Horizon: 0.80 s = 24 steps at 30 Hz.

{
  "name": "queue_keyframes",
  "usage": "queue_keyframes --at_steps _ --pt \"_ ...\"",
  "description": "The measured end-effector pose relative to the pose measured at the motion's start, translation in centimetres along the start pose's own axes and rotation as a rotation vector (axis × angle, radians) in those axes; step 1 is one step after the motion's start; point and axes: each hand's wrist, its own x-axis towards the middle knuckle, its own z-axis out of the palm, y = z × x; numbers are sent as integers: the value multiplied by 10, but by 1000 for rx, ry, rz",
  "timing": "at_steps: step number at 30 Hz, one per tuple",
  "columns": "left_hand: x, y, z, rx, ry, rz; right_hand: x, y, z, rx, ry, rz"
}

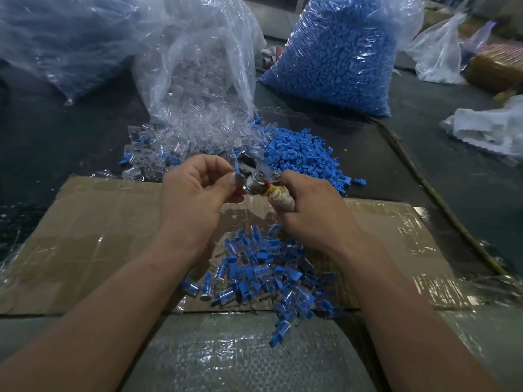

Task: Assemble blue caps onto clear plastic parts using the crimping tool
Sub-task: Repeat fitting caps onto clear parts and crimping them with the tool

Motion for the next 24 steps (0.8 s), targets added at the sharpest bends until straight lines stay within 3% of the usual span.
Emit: queue_keyframes --at_steps 13,19,24 --pt "8 3 -16 50 48 -127 0 20 -9 80 34 51" --pt "11 7 -24 183 -273 -332 -2 31 -18 114 -100 171" --pt "9 4 -21 282 -397 -317 -2 29 -16 66 -174 232"
